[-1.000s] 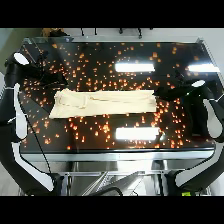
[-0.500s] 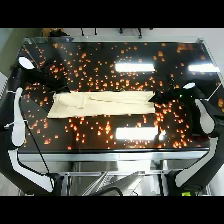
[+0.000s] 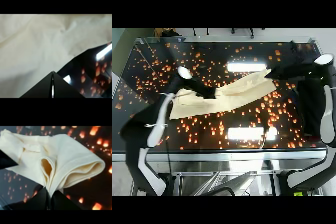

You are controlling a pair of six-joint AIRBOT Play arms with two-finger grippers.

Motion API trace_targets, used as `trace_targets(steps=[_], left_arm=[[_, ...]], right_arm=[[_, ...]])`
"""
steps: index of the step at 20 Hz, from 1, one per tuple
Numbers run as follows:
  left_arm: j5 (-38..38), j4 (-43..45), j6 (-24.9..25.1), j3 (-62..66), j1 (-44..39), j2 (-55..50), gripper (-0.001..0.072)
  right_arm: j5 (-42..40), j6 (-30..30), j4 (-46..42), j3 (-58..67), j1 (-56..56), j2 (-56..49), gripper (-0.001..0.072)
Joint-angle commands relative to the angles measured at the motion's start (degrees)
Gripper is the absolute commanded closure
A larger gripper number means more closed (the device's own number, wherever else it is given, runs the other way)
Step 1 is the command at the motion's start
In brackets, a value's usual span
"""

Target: Fold the shirts.

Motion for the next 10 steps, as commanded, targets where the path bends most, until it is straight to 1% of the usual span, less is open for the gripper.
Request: trace_targets(steps=[1, 4, 5, 7, 9, 10], left_arm=[[11.1, -0.2, -5.0, 5.6, -10.7, -8.1, 0.0691], [10.0, -0.3, -8.6, 15.5, -15.2, -16.3, 0.0691], [9.3, -0.3, -9.6, 17.8, -16.0, -17.6, 0.0691], [7.9, -0.2, -9.9, 18.8, -15.9, -16.0, 0.0691], [1.7, -0.1, -6.6, 18.8, -13.2, -10.6, 0.0692], [-3.2, -0.2, -3.7, 18.5, -10.7, -6.4, 0.0692]], right_arm=[[5.4, 4.9, 0.5, 5.0, 0.6, 3.9, 0.0687], [6.7, 5.8, 1.0, 5.1, 0.6, 7.2, 0.0687], [7.2, 5.9, 0.9, 5.1, 0.6, 7.7, 0.0687], [7.3, 7.3, 0.9, 5.1, 0.7, 7.9, 0.0687], [7.3, 7.6, 0.8, 5.0, 0.8, 7.5, 0.0686], [7.2, 7.6, 0.5, 5.0, 1.5, 7.2, 0.0687]])
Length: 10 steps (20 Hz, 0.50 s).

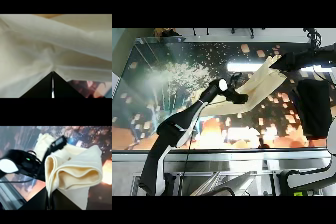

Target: Fold the shirts.

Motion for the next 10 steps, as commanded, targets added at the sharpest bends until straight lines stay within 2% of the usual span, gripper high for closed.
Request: trace_targets(steps=[1, 2, 4, 10], left_arm=[[-12.1, 0.1, 6.2, 0.0, 5.3, 10.1, 0.0693], [-14.6, 0.2, 8.2, -2.2, 8.4, 15.7, 0.0694], [-16.8, 0.4, 8.9, -6.5, 15.8, 28.3, 0.0694], [-13.5, 0.5, 10.1, -19.2, 38.5, 63.7, 0.0691]], right_arm=[[0.2, 1.0, -0.5, 0.1, 2.0, -0.2, 0.0687], [-0.7, 1.0, -0.9, 0.1, 3.9, -0.5, 0.0687], [-4.2, 1.0, -0.9, -0.3, 10.1, -1.8, 0.0687], [-28.8, 0.6, -0.9, -0.5, 35.3, -11.5, 0.0686]])
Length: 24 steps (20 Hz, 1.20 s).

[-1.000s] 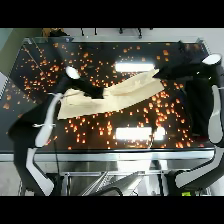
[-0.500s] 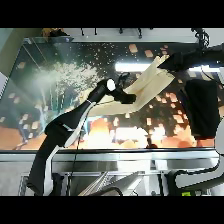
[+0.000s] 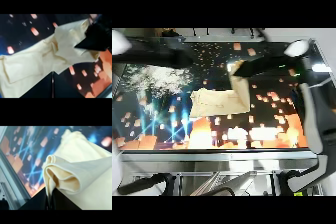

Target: Fold the shirts.

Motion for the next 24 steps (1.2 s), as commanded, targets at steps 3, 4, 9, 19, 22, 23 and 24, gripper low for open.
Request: trace_targets(steps=[3, 4, 9, 19, 22, 23, 24], left_arm=[[2.0, 0.0, 3.9, -12.0, 19.3, 24.9, 0.0691], [1.8, 0.0, 4.1, -14.2, 21.8, 27.1, 0.0691], [3.1, -0.4, 4.3, -24.0, 21.8, 31.6, 0.0691], [3.8, -0.4, 4.5, -24.5, 13.3, 24.2, 0.0691], [3.7, -0.3, 4.9, -24.5, 11.3, 22.6, 0.0691], [3.8, -0.4, 5.0, -24.5, 10.8, 22.1, 0.0690], [3.8, -0.3, 5.0, -24.5, 10.3, 21.8, 0.0691]], right_arm=[[-29.7, -0.3, 0.0, -0.1, 20.1, -13.0, 0.0686], [-35.9, -1.0, 0.1, -0.1, 23.1, -16.1, 0.0685], [-37.5, -1.7, -0.1, -0.1, 28.0, -22.1, 0.0159], [0.9, 16.5, -28.5, -1.6, -5.0, -9.7, 0.0008], [1.3, 15.6, -23.9, -3.5, -6.8, -14.1, 0.0008], [1.3, 14.5, -21.7, -3.5, -6.5, -15.8, 0.0008], [1.1, 13.0, -18.4, -3.5, -6.1, -17.5, 0.0008]])
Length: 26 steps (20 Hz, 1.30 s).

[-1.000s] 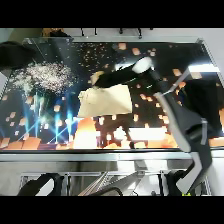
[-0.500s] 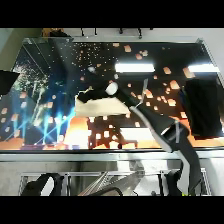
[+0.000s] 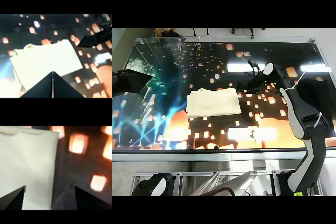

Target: Fold the shirts.

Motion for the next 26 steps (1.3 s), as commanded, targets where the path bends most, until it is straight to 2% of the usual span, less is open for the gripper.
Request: trace_targets(steps=[1, 4, 9, 10, 11, 12, 14, 17, 20, 26], left_arm=[[0.0, 0.0, 0.3, 0.0, -1.7, -1.7, 0.0690], [0.0, 0.4, 1.2, -0.1, -1.7, -2.0, 0.0690], [0.1, 0.3, 1.2, -0.1, -1.7, -2.0, 0.0690], [0.1, 0.3, 1.2, -0.1, -1.7, -2.0, 0.0690], [0.1, 0.3, 1.2, -0.1, -1.7, -2.0, 0.0690], [0.1, 0.3, 1.2, -0.1, -1.7, -2.0, 0.0691], [-0.1, 0.3, 1.2, -0.1, -1.7, -2.0, 0.0690], [-0.1, 0.3, 1.2, -0.1, -1.7, -2.0, 0.0690], [-0.1, -0.1, 1.2, -0.1, -1.7, -2.0, 0.0690], [-0.6, -0.1, 1.2, -0.1, -1.7, -2.0, 0.0690]], right_arm=[[2.6, -2.9, 8.0, -0.7, -1.2, -4.8, 0.0008], [1.6, -6.8, 15.1, -0.7, -0.5, -7.2, 0.0008], [1.0, -7.4, 16.2, -0.7, 1.3, -8.1, 0.0010], [1.0, -8.1, 17.0, -0.7, 1.8, -8.1, 0.0130], [1.3, -10.3, 19.3, -0.6, 2.4, -8.0, 0.0488], [1.9, -11.0, 22.4, -0.5, 2.8, -7.9, 0.0684], [3.3, -14.4, 27.7, 1.2, 2.9, -6.6, 0.0687], [3.0, -14.7, 27.9, 8.3, 0.2, -1.7, 0.0688], [-0.2, -9.3, 26.3, 15.3, -8.7, 3.3, 0.0688], [-7.2, 1.4, 26.2, 15.2, -31.2, 14.3, 0.0688]])
